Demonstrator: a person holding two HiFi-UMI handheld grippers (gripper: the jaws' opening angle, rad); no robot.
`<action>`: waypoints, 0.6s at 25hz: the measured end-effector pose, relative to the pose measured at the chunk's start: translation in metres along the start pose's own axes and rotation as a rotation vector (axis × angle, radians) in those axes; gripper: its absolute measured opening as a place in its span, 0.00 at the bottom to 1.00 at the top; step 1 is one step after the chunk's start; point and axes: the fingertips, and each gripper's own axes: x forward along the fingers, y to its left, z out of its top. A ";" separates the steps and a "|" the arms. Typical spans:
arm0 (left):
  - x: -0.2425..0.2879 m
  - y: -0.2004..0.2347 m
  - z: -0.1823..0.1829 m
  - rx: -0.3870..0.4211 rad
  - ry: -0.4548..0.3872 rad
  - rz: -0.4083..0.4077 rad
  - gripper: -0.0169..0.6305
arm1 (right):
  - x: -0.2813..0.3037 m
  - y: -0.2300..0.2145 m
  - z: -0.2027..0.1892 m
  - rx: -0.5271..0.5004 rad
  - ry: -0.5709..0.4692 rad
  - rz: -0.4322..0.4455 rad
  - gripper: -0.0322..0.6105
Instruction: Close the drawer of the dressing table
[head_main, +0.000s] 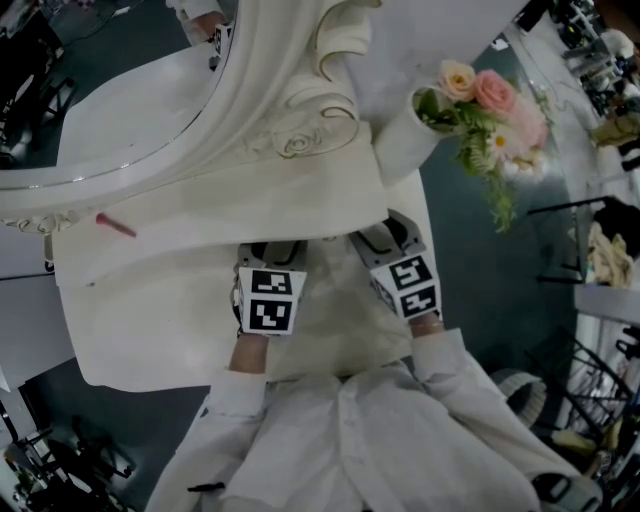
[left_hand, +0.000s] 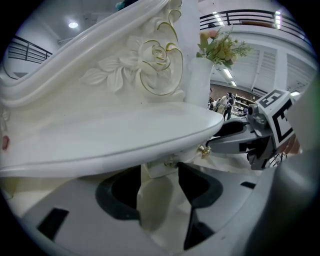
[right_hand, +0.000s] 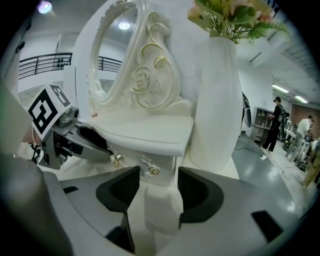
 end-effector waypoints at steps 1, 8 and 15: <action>0.000 0.000 0.000 -0.002 -0.002 0.000 0.36 | 0.000 -0.001 0.001 0.003 -0.003 -0.004 0.38; 0.002 0.002 0.000 -0.011 -0.003 0.006 0.36 | 0.003 -0.001 0.001 0.027 0.002 -0.012 0.40; 0.001 0.004 0.000 -0.036 0.002 0.006 0.37 | 0.003 -0.001 0.002 0.060 0.002 -0.028 0.40</action>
